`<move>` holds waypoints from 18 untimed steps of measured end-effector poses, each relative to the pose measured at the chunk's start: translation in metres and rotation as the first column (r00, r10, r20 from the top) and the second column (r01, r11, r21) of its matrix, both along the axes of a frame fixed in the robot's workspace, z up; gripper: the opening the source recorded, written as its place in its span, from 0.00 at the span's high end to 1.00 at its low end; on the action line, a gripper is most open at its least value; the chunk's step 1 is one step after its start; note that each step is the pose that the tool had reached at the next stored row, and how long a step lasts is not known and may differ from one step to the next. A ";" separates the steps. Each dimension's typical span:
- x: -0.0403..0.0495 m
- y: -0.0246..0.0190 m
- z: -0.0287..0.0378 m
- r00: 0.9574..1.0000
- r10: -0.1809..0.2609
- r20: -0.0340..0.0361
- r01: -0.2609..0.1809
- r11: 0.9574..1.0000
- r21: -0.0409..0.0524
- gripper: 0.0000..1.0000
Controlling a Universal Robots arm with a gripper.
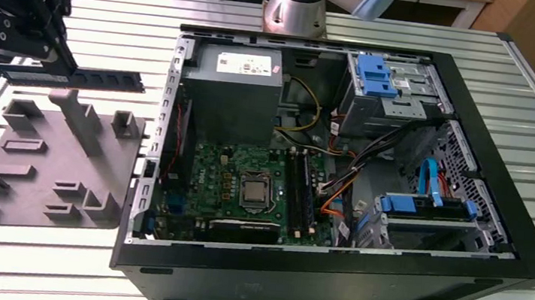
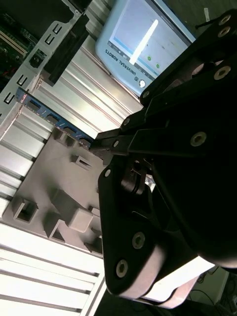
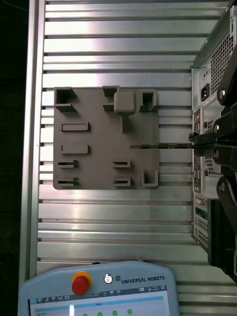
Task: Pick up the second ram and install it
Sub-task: 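Pick up the second ram and move it above second insertion slot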
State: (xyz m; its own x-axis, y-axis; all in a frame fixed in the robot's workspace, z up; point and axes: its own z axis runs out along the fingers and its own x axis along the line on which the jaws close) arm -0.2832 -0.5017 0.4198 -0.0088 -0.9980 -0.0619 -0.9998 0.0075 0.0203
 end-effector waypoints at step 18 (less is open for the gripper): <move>0.0190 0.0000 -0.0005 1.000 0.000 0.000 0.000 1.000 0.000 0.89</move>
